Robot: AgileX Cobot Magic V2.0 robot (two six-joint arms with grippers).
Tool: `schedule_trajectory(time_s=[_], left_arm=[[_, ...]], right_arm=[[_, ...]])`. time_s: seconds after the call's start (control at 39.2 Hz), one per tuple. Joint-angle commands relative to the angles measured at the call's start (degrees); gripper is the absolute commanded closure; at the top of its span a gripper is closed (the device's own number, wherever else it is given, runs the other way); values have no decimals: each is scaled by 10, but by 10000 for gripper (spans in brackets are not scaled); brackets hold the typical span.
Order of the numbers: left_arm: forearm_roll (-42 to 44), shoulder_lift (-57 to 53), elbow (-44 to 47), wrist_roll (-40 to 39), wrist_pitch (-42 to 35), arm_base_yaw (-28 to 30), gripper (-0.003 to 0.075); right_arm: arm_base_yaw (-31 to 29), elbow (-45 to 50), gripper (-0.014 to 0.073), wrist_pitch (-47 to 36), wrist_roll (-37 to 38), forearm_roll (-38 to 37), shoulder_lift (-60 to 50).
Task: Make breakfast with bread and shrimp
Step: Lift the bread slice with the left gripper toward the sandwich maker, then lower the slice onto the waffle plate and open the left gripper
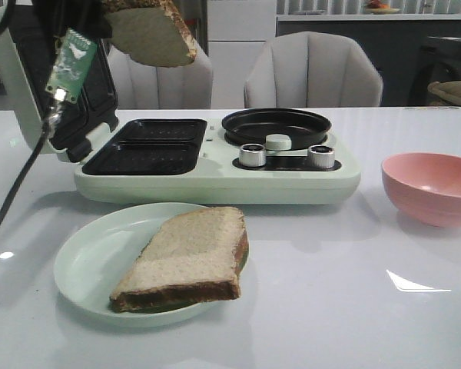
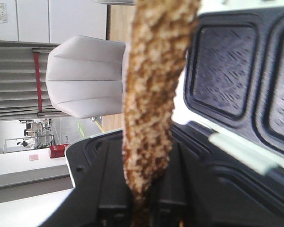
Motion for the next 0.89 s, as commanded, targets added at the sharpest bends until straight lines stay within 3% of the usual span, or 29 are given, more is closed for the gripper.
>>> schedule_trajectory(time_s=[0.0, 0.36, 0.87], left_arm=[[13, 11, -63, -21, -14, 14, 606], [4, 120, -179, -57, -20, 61, 606], [-3, 209, -216, -77, -56, 69, 606]], right_arm=[[-2, -9, 444, -47, 0, -3, -12], [-2, -9, 444, -47, 0, -3, -12], [-2, -9, 444, -46, 0, -3, -12]])
